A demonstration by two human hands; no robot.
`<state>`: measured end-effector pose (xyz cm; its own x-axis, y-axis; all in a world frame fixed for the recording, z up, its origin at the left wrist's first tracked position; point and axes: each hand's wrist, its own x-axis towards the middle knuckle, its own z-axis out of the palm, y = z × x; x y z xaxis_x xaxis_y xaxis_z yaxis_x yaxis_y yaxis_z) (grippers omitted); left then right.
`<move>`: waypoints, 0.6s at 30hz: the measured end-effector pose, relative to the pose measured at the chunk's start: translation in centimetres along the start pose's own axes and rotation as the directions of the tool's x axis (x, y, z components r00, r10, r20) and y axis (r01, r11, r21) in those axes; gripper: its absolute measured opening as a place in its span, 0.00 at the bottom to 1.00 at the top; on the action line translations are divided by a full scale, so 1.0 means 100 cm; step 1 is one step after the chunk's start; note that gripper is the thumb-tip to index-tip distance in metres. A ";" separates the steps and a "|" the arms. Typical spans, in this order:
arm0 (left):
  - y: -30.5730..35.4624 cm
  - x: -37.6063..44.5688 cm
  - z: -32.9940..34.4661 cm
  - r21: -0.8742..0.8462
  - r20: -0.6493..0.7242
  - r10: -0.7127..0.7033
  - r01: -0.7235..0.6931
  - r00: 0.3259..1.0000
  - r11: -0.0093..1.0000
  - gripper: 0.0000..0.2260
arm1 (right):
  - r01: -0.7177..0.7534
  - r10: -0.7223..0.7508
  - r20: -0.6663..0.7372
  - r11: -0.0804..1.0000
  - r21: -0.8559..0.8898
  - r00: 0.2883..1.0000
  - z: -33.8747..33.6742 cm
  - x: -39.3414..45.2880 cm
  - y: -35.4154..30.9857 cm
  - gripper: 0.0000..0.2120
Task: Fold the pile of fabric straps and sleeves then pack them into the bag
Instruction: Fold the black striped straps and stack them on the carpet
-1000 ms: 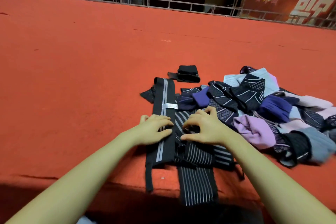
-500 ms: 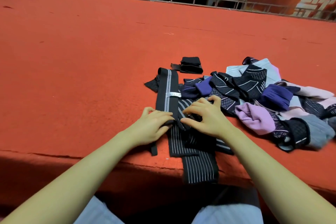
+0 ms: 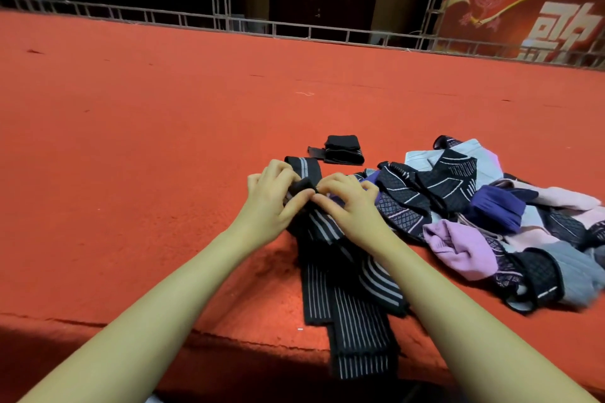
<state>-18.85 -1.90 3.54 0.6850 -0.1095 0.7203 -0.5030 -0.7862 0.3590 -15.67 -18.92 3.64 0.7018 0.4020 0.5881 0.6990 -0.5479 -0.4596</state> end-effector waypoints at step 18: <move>0.033 0.085 0.055 -0.034 -0.241 -0.004 -0.004 0.971 0.999 0.13 | -0.180 0.143 -0.390 0.982 -0.058 0.910 -0.052 0.022 0.048 0.19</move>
<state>-11.76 -8.76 7.57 0.5400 0.0434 0.8405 -0.5236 -0.7645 0.3759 -11.48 -24.54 6.18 0.6852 0.0012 0.7284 0.5525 -0.6525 -0.5187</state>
